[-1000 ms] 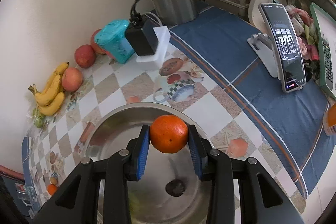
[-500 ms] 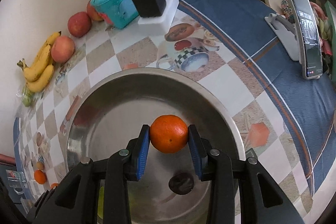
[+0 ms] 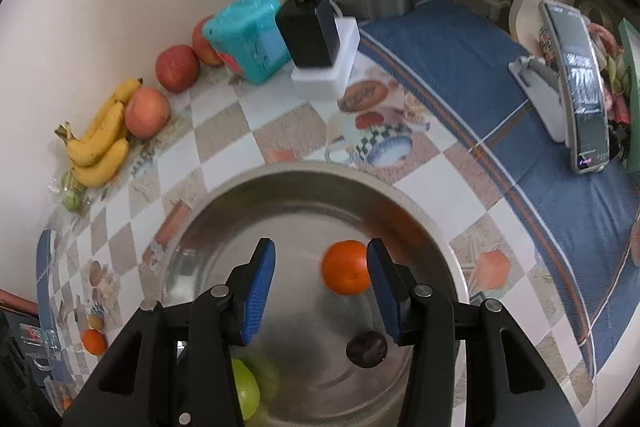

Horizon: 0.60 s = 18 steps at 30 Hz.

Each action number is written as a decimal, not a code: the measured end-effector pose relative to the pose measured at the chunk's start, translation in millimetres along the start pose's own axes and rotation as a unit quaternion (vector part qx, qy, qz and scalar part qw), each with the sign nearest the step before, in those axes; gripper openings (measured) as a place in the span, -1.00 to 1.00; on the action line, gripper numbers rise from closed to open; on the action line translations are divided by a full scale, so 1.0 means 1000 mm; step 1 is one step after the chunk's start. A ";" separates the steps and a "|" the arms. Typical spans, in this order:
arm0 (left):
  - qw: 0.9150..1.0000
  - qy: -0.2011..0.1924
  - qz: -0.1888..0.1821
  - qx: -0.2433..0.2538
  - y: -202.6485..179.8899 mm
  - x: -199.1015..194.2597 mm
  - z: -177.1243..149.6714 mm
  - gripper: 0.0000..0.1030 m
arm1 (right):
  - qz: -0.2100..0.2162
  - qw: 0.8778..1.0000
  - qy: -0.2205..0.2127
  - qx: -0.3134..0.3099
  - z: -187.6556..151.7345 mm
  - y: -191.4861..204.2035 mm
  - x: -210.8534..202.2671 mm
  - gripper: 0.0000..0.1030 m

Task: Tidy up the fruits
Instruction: 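Open both tools to drop the plum and orange into the basin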

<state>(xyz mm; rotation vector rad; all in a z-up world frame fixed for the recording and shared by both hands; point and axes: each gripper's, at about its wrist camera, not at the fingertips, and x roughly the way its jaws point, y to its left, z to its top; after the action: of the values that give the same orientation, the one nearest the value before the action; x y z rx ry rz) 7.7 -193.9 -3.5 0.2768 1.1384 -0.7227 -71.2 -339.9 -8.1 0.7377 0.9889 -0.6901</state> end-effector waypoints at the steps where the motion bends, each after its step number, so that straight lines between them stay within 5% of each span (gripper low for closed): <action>1: 1.000 -0.003 0.000 -0.004 0.003 -0.003 0.001 0.00 | 0.001 1.000 -0.004 0.000 0.001 0.001 -0.003 -0.05; 18: 0.990 -0.038 0.053 -0.127 0.099 -0.040 0.008 0.14 | 0.027 1.000 0.006 -0.013 -0.007 0.013 -0.009 -0.05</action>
<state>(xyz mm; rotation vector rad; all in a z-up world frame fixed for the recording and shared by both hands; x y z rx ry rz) 68.3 -109.6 20.0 0.0920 1.1208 -0.4844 -67.1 -325.6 0.4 0.7437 0.9843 -0.6254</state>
